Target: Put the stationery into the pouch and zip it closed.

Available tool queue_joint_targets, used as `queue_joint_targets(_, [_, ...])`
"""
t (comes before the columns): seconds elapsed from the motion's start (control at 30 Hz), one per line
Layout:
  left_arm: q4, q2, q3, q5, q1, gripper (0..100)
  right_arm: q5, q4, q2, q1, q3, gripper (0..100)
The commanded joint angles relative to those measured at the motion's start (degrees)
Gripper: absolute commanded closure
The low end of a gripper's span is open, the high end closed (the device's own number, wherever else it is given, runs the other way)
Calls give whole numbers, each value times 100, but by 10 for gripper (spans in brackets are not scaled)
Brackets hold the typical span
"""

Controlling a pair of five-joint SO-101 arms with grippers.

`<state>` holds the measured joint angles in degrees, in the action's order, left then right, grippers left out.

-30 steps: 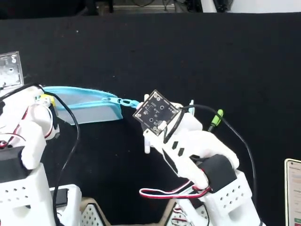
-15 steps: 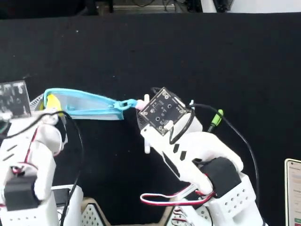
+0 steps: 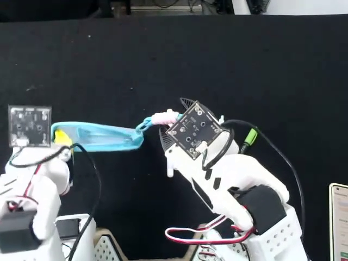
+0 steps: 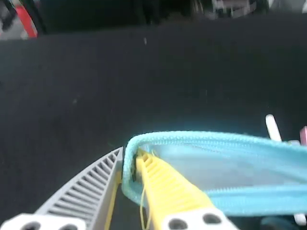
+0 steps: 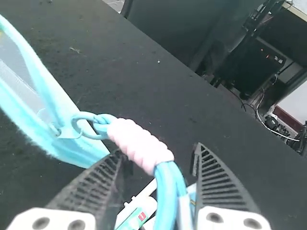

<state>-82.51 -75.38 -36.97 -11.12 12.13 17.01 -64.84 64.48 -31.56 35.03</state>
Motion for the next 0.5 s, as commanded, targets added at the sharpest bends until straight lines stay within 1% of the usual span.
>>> queue_joint_targets(0.0, [-914,1204,804,-88,-119,970,-44,-26,101,-18,-92,804])
queue_joint_targets(0.13, [-1336,1978,1402,-62,-84,970,-18,-343,110,-26,-110,802])
queue_joint_targets(0.23, [-1407,2268,1701,53,-75,970,0,-1029,101,-62,-127,801])
queue_joint_targets(0.37, [-1327,2426,1938,378,-84,970,554,-2057,101,-70,-101,801])
queue_joint_targets(0.47, [-1073,2435,1868,387,-110,970,888,-2620,101,-404,-110,800])
